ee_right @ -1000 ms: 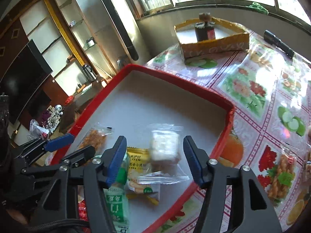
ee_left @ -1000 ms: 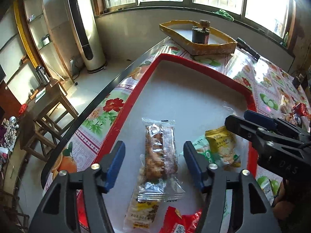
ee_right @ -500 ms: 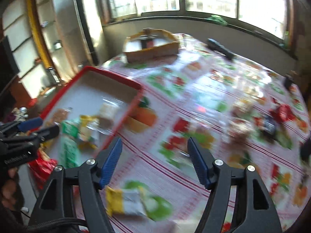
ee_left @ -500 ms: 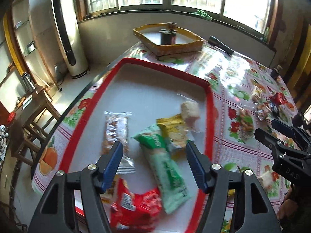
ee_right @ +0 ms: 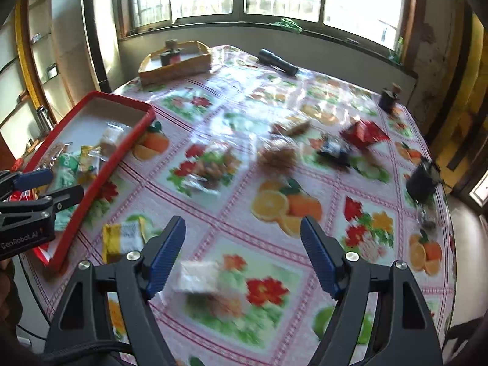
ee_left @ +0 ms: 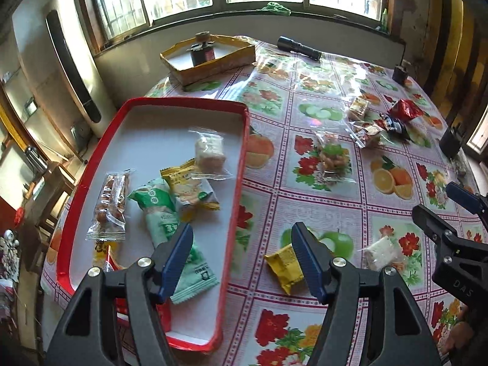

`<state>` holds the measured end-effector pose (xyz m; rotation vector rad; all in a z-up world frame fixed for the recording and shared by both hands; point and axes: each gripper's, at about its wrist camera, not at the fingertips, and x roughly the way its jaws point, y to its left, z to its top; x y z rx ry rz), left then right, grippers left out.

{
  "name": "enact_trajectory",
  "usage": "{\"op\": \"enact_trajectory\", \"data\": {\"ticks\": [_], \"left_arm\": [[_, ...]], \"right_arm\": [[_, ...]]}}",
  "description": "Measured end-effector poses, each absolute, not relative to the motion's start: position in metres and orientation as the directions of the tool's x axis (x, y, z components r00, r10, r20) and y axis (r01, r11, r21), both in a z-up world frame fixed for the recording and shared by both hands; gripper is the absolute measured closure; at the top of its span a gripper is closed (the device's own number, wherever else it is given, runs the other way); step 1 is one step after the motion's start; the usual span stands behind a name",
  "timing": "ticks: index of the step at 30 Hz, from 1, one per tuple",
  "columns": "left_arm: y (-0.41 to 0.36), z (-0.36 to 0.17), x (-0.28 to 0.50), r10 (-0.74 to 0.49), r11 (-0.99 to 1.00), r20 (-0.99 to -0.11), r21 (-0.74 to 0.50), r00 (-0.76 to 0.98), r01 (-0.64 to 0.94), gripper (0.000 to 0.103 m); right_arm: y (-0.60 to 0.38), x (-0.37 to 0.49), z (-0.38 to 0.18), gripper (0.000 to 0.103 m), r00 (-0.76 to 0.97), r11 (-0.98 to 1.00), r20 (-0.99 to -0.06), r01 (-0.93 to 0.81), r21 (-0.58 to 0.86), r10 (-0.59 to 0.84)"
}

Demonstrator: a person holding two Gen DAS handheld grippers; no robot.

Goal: Organize snacks
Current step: 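Move both tools back over the yellow-and-white pack and another rice cake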

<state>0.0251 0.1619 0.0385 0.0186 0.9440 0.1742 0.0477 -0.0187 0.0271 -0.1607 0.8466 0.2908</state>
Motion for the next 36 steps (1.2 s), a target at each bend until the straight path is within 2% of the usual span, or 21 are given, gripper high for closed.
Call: {"op": "enact_trajectory", "data": {"ticks": [8, 15, 20, 36], "left_arm": [[0.130, 0.034, 0.020, 0.206, 0.978, -0.793, 0.150, 0.573, -0.145, 0.029], [0.118, 0.029, 0.016, 0.194, 0.981, -0.808, 0.161, 0.556, -0.109, 0.027], [0.107, 0.018, 0.015, 0.103, 0.994, -0.859, 0.104, 0.501, -0.026, 0.027], [0.085, -0.005, 0.016, 0.048, 0.996, -0.912, 0.077, 0.408, 0.055, 0.027]], "right_arm": [[-0.064, 0.030, 0.029, 0.022, 0.644, 0.972, -0.751, -0.235, -0.013, 0.146], [-0.083, 0.020, 0.027, 0.021, 0.646, 0.980, -0.753, -0.200, -0.009, 0.125], [-0.093, 0.016, 0.021, 0.020, 0.617, 0.979, -0.770, -0.199, 0.049, 0.164], [-0.115, 0.014, 0.002, 0.019, 0.565, 0.984, -0.808, -0.152, 0.097, 0.167]]}}
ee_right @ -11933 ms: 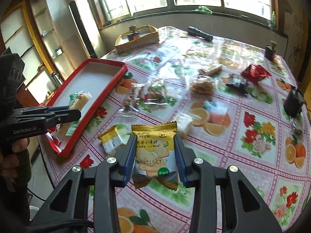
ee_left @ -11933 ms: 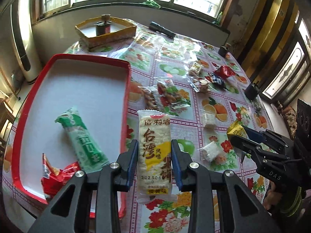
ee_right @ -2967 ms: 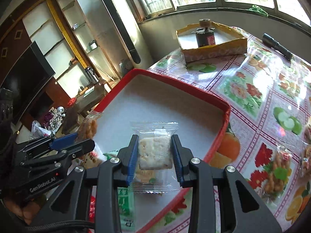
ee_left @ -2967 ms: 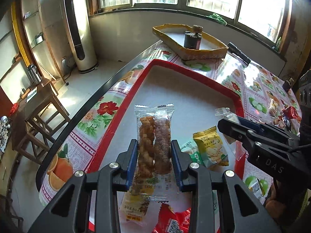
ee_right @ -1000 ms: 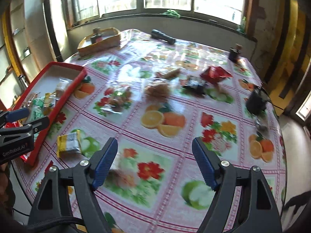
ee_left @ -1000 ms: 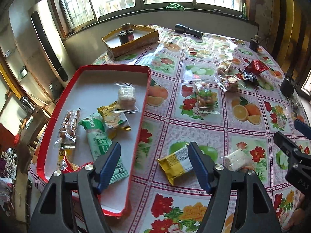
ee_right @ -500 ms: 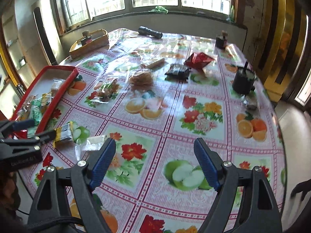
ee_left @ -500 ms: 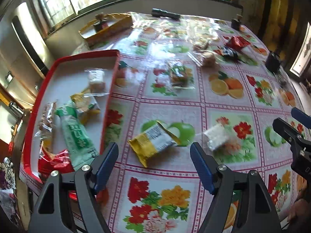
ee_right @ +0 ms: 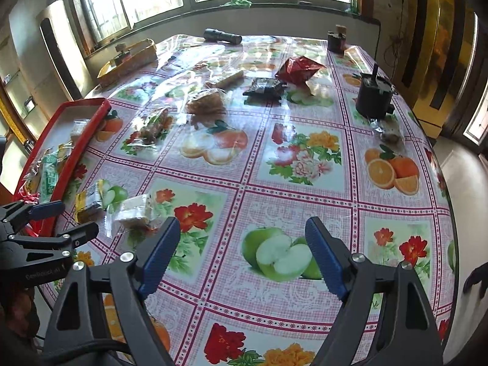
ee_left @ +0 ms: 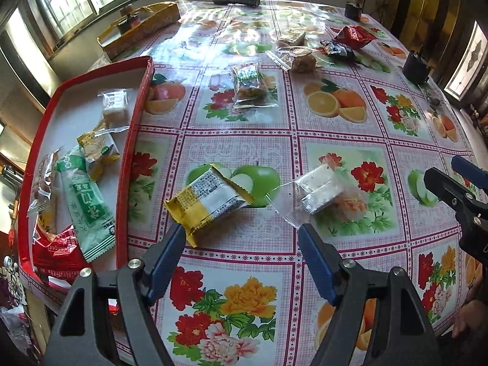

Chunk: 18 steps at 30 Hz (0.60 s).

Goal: Organize snacks
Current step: 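Move both tools back over the yellow-and-white pack and another rice cake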

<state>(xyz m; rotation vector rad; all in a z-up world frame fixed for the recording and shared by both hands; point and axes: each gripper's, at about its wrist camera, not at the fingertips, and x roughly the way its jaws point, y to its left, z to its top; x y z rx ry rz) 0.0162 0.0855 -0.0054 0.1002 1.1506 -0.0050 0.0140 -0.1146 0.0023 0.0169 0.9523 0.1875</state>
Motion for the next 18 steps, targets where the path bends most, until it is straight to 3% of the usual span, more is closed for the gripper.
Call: {"op": "enact_trajectory", "data": {"ticks": [18], "left_arm": [[0.082, -0.002, 0.051, 0.008, 0.997, -0.907, 0.040, 0.420, 0.067, 0.027]], "right_arm": [[-0.134, 0.040, -0.010, 0.019, 0.541, 0.979, -0.817, -0.123, 0.161, 0.202]]}}
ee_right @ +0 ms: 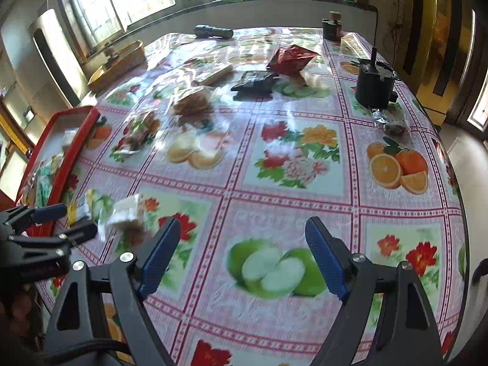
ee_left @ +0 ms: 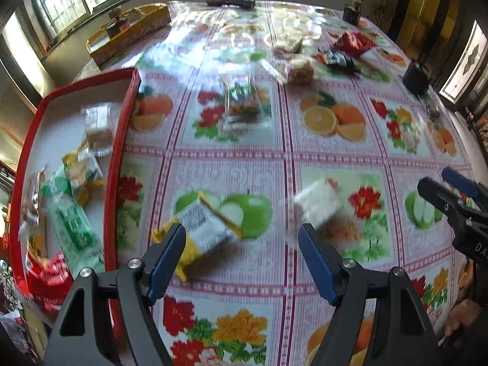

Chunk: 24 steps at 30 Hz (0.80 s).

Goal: Organize snacks
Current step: 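Move both tools back over the yellow-and-white pack and another rice cake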

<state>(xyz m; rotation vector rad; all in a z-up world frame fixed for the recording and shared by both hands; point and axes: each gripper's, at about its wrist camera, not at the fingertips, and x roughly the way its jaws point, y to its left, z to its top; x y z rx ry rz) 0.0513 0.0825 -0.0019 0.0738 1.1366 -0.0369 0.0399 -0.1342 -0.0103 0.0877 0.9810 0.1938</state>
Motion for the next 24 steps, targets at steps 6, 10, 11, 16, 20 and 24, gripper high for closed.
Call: {"op": "enact_trajectory", "data": {"ticks": [6, 10, 11, 16, 20, 24], "left_arm": [[0.087, 0.016, 0.105, -0.018, 0.999, -0.890, -0.003, 0.456, 0.035, 0.027], [0.102, 0.023, 0.111, -0.021, 0.999, -0.885, -0.037, 0.466, -0.025, 0.027], [0.106, 0.024, 0.108, -0.020, 0.999, -0.884, -0.040, 0.468, -0.033, 0.027], [0.132, 0.032, 0.087, 0.011, 0.997, -0.878, -0.030, 0.478, -0.077, 0.027], [0.154, 0.034, 0.077, 0.028, 0.992, -0.882, -0.033, 0.471, -0.120, 0.027], [0.168, 0.034, 0.070, 0.046, 0.989, -0.882, -0.025, 0.468, -0.145, 0.027]], "right_arm": [[-0.166, 0.065, -0.008, 0.019, 0.549, 0.972, -0.806, -0.059, 0.228, 0.222], [-0.151, 0.082, -0.004, 0.019, 0.526, 0.983, -0.830, -0.096, 0.158, 0.185], [-0.140, 0.085, -0.003, 0.019, 0.515, 0.984, -0.839, -0.124, 0.130, 0.176], [-0.077, 0.084, 0.002, 0.019, 0.440, 0.933, -0.852, -0.331, 0.140, 0.284], [-0.032, 0.064, 0.002, 0.019, 0.359, 0.871, -0.874, -0.473, 0.133, 0.328], [0.001, 0.036, -0.003, 0.019, 0.294, 0.813, -0.903, -0.574, 0.094, 0.312]]}}
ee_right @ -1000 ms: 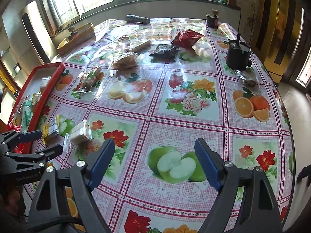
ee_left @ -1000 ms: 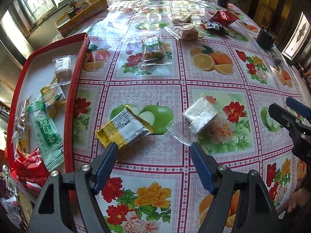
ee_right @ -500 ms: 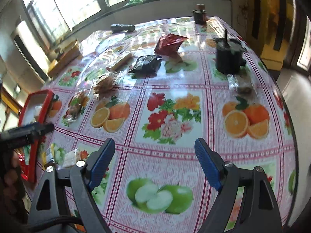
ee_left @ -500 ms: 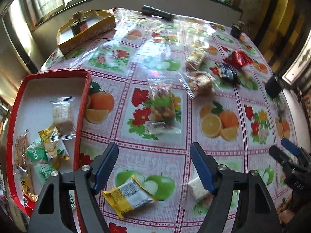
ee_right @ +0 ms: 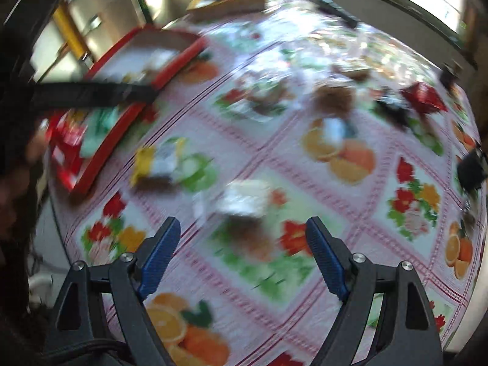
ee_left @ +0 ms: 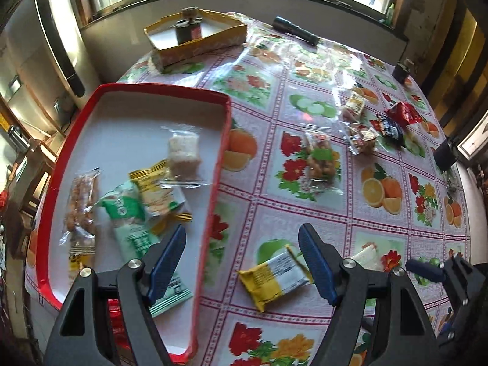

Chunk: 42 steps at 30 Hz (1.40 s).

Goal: Organize snacks
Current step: 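Move both tools back over the yellow-and-white pack and another rice cake, then grasp the yellow-and-white biscuit pack with the left gripper while the right grasps a rice cake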

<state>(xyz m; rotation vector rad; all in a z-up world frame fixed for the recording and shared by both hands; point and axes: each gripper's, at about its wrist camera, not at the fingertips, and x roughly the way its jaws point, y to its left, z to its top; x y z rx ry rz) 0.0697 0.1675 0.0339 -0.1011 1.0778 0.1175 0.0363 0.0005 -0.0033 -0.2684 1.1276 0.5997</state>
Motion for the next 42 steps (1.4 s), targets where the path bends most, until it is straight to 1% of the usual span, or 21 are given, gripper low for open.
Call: {"op": "enact_trajectory", "data": {"ticks": [7, 12, 22, 27, 32, 36, 39, 40, 42], "left_arm": [[0.183, 0.028, 0.063, 0.062, 0.983, -0.890, -0.023, 0.451, -0.180, 0.027], [0.182, 0.022, 0.057, 0.069, 0.986, -0.899, -0.005, 0.433, -0.169, 0.027], [0.173, 0.022, 0.051, 0.075, 0.989, -0.901, 0.012, 0.427, -0.149, 0.027], [0.167, 0.019, 0.048, 0.078, 0.991, -0.905, 0.025, 0.419, -0.130, 0.027], [0.160, 0.014, 0.045, 0.087, 0.994, -0.908, 0.050, 0.410, -0.101, 0.027], [0.151, 0.007, 0.041, 0.092, 0.996, -0.908, 0.082, 0.408, -0.043, 0.027], [0.140, -0.001, 0.041, 0.087, 0.994, -0.908, 0.108, 0.410, 0.028, 0.027], [0.135, -0.004, 0.042, 0.103, 0.990, -0.904, 0.135, 0.416, 0.050, 0.026], [0.128, -0.007, 0.044, 0.139, 0.978, -0.891, 0.191, 0.431, 0.080, 0.025]], "right_arm": [[0.019, 0.008, -0.007, 0.017, 0.269, 0.787, -0.925, -0.615, 0.049, 0.267], [0.021, 0.004, -0.012, 0.016, 0.316, 0.801, -0.936, -0.596, -0.066, 0.158], [0.014, 0.002, -0.016, 0.015, 0.324, 0.816, -0.939, -0.570, -0.094, 0.118], [0.015, -0.002, -0.015, 0.015, 0.319, 0.818, -0.939, -0.569, -0.082, 0.128], [0.015, -0.004, -0.014, 0.015, 0.312, 0.820, -0.934, -0.571, -0.041, 0.171], [-0.004, 0.004, -0.011, 0.015, 0.292, 0.838, -0.909, -0.537, 0.103, 0.299], [-0.030, 0.021, -0.018, 0.015, 0.272, 0.846, -0.872, -0.473, 0.247, 0.407], [-0.038, 0.027, -0.021, 0.015, 0.267, 0.841, -0.857, -0.455, 0.292, 0.442], [-0.046, 0.035, -0.025, 0.015, 0.263, 0.828, -0.836, -0.448, 0.337, 0.482]]}}
